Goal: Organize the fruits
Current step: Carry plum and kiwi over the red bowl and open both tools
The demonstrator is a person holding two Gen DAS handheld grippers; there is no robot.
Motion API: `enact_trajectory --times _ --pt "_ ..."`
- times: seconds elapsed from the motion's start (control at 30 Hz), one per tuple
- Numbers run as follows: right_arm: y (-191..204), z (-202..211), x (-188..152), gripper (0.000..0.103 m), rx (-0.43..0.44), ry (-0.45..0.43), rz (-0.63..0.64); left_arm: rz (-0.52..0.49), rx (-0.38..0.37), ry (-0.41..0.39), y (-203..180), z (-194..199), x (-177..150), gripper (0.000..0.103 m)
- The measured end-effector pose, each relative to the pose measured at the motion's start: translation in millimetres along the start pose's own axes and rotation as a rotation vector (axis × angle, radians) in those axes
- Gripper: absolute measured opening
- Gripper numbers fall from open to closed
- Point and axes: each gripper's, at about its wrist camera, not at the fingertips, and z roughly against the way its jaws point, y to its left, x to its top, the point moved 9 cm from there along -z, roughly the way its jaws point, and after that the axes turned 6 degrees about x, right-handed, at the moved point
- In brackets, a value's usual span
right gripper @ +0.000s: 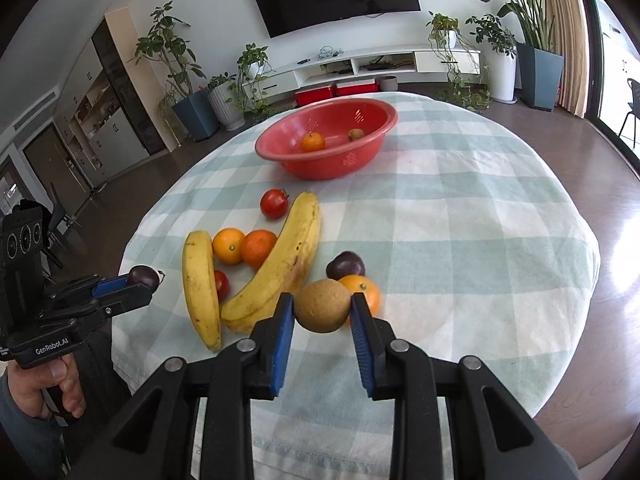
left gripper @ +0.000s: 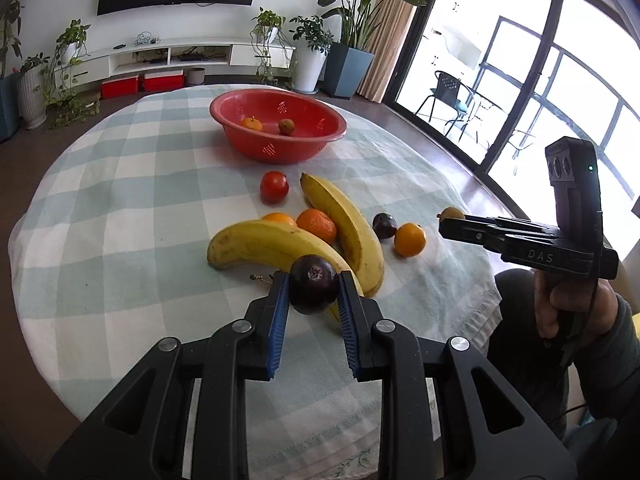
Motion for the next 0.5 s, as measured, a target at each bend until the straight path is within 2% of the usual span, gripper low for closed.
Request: enact_trajectory --times 0.3,0.5 --pt "-54 34 65 0.031 -0.071 -0.116 -0.055 -0.053 0.044 -0.066 25 2 89 0.023" --pt "-63 42 117 0.031 -0.086 -0.175 -0.013 -0.103 0.058 -0.074 25 -17 144 0.023"
